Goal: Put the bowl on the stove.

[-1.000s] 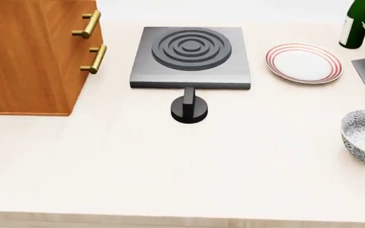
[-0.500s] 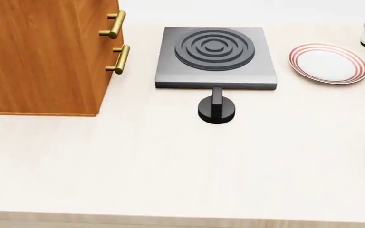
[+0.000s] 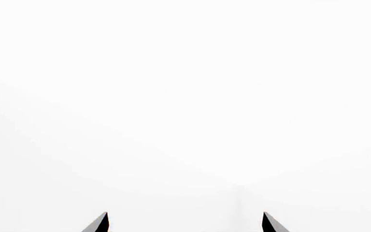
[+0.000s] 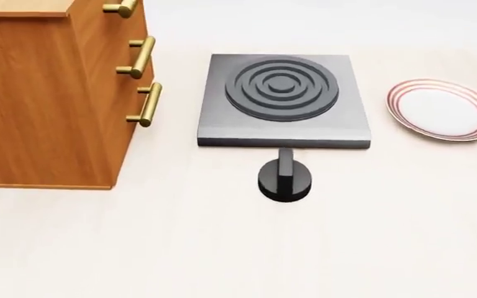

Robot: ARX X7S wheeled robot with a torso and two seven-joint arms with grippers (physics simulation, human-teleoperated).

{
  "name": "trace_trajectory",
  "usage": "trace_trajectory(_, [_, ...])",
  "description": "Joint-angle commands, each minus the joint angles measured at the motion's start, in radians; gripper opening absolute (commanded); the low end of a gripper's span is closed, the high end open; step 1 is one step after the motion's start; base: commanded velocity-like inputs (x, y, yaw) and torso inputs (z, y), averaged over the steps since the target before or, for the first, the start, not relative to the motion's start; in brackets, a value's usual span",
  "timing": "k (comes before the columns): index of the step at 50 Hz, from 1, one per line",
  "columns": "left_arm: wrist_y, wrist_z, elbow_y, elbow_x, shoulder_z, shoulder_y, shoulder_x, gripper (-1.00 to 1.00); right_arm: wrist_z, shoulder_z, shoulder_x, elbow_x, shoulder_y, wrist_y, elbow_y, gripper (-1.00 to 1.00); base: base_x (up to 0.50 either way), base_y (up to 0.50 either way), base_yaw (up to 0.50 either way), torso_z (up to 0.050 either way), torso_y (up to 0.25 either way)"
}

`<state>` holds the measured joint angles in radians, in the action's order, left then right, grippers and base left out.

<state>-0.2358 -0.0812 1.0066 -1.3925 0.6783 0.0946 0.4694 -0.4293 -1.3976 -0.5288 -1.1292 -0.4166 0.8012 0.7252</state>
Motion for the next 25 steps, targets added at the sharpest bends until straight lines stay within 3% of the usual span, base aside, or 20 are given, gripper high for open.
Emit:
trace_trajectory(1, [-0.003, 0.025, -0.007, 0.021, 0.019, -0.007, -0.024, 1.00, -0.034, -0.015, 0.028, 0.038, -0.004, -0.015, 0.000, 1.00, 0.50, 0.00, 0.00, 0.000, 0.000])
trace_trajectory(25, [0.007, 0.041, -0.002, 0.022, 0.015, -0.021, -0.017, 1.00, -0.042, -0.010, 0.032, 0.046, -0.007, -0.014, -0.004, 1.00, 0.50, 0.00, 0.00, 0.000, 0.001])
